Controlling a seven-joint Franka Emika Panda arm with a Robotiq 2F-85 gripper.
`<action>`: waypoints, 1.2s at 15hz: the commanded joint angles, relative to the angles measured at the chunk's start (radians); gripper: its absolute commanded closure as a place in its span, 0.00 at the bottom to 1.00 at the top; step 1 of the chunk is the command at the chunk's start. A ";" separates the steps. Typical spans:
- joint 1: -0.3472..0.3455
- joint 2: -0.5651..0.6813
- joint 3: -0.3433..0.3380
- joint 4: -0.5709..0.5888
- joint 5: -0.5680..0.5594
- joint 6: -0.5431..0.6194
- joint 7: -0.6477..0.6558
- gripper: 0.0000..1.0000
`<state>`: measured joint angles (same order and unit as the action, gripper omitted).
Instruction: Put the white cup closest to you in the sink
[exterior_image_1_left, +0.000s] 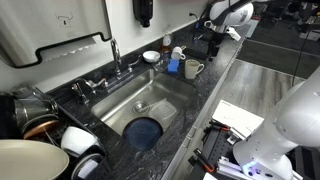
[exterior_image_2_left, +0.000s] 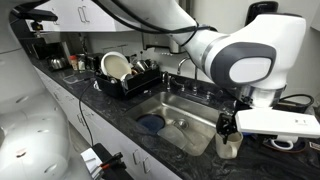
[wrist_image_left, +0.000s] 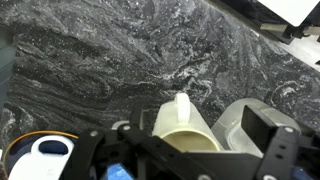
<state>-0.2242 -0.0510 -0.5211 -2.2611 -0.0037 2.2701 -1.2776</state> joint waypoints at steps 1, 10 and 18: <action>-0.053 0.060 0.051 0.022 0.035 0.061 -0.071 0.00; -0.076 0.034 0.085 0.005 0.005 0.042 -0.032 0.00; -0.082 0.050 0.099 -0.021 0.045 0.016 -0.098 0.00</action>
<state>-0.2755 -0.0153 -0.4535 -2.2699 0.0086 2.2942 -1.3312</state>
